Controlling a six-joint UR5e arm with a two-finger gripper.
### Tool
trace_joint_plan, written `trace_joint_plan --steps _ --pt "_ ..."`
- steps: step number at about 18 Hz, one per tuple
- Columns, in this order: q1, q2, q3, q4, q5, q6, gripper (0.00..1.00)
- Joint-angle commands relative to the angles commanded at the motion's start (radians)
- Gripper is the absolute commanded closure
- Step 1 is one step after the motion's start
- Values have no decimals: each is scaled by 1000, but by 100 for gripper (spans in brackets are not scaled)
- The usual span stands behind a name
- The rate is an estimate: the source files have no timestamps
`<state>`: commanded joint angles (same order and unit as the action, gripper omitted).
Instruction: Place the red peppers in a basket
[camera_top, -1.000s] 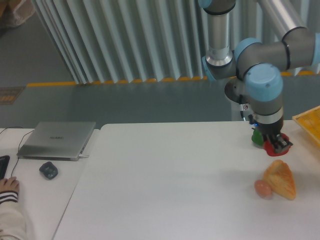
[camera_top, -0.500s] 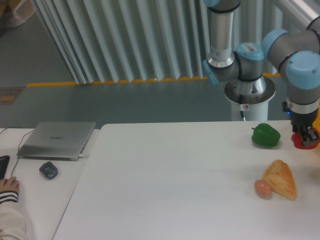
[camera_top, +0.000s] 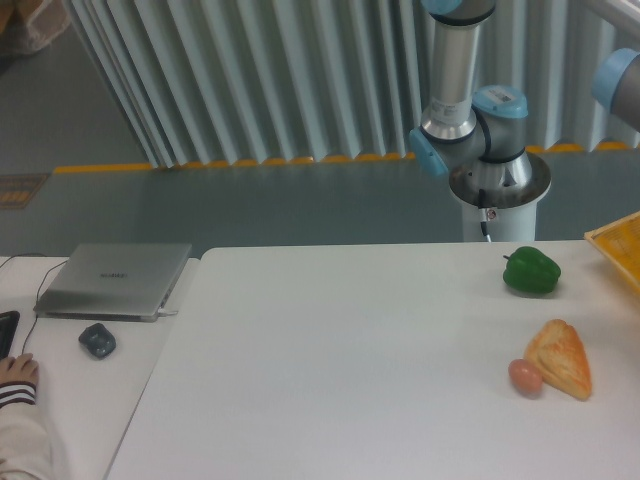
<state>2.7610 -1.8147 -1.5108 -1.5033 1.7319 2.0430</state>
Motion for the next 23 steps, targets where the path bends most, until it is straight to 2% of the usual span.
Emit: trace_joint_plan --steps 3,5,7,8,9,10,16,20,23 --pt "35 0 -9 3 0 95 55" --pt "52 0 -11 5 2 143 46" --pt "61 -2 -11 37 3 186 43" --pt "61 -3 -12 44 6 196 23" --pt "61 -3 -12 44 6 195 7" --pt "60 -2 -14 41 8 180 0" --pt "54 2 -20 40 -11 167 0" --pt "8 14 -15 40 -95 27 0" --pt "-26 17 -17 38 -103 -18 0"
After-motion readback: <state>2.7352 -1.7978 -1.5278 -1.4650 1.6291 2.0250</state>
